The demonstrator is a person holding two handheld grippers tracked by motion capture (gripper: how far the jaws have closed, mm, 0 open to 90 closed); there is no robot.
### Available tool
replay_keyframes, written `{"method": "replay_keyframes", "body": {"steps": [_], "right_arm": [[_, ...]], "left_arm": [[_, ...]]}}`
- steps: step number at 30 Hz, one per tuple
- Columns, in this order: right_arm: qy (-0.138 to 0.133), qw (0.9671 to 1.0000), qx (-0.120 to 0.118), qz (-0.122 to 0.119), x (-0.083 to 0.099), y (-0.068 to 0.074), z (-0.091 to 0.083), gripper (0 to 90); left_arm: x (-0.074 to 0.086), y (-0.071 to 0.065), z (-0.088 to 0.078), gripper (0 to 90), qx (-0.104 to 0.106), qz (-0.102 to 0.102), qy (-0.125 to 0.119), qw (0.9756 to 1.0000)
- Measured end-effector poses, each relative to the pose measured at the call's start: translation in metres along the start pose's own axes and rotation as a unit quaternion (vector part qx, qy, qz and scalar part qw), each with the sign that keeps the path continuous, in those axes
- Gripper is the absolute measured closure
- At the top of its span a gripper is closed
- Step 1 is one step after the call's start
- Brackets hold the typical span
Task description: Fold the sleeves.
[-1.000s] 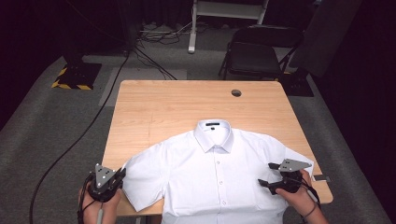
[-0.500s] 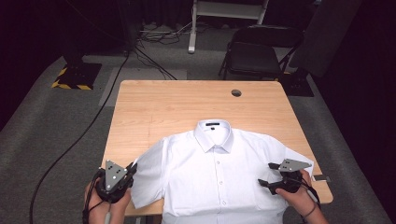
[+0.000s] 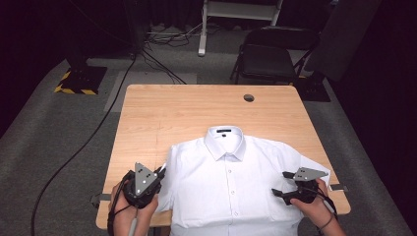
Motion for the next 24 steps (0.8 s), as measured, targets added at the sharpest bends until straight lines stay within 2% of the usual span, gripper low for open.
{"method": "replay_keyframes", "body": {"steps": [5,14,24], "right_arm": [[0.000,1.0000,0.000,0.000,0.000,0.000,0.000,15.9],[0.000,1.0000,0.000,0.000,0.000,0.000,0.000,15.9],[0.000,1.0000,0.000,0.000,0.000,0.000,0.000,15.9]], "left_arm": [[-0.005,-0.015,0.009,86.9,0.017,0.014,0.006,0.9997],[-0.011,-0.036,0.028,86.9,0.044,0.028,0.016,0.9985],[-0.011,-0.057,0.049,86.9,0.074,0.032,0.025,0.9964]]}}
Point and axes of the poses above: each handheld gripper's, and its own axes: z roughly forward along the jaws, x roughly out of its underside, y roughly to its left, the point moved 5 cm from there along z, roughly forward along the jaws, and after that the axes turned 11 degrees about -z, right-handed, at the moved point
